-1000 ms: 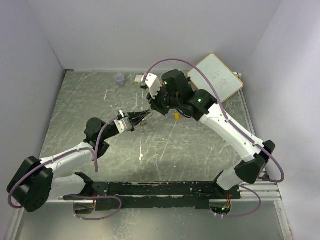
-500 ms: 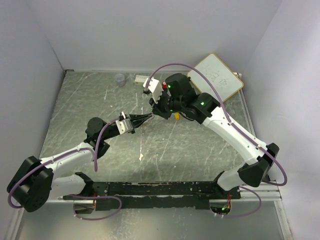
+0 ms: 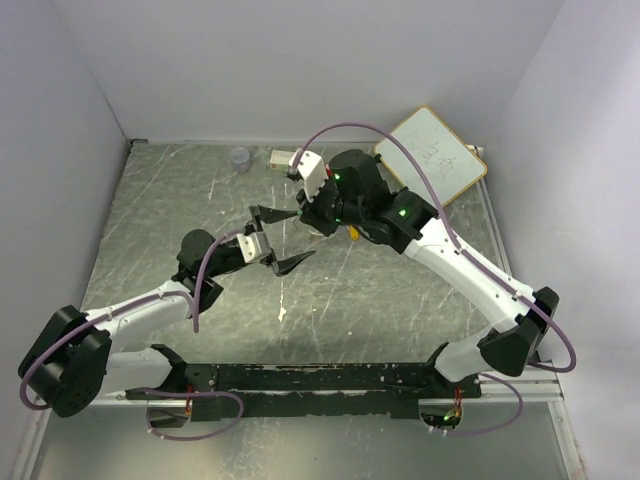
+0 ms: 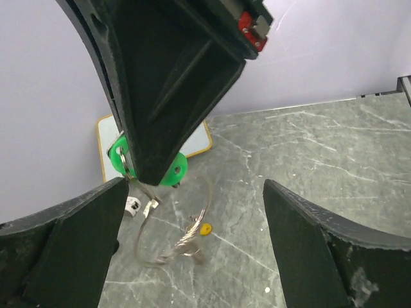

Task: Remove the keys from the keyring

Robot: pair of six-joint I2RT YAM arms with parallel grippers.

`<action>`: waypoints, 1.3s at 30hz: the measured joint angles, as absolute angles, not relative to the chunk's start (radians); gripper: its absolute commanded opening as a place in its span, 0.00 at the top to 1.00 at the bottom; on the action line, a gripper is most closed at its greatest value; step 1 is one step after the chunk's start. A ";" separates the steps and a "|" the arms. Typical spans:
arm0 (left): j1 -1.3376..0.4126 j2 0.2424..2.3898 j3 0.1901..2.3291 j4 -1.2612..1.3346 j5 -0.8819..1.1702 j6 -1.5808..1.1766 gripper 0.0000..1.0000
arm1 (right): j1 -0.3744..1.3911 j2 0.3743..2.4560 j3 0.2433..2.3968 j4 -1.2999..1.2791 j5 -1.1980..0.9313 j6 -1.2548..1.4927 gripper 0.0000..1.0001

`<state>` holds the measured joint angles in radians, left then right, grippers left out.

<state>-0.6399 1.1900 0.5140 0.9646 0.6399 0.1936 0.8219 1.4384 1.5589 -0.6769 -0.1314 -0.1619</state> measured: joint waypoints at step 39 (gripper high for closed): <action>-0.629 1.301 0.498 1.155 0.451 0.089 0.51 | 0.929 1.451 1.616 -0.716 0.041 -0.075 1.00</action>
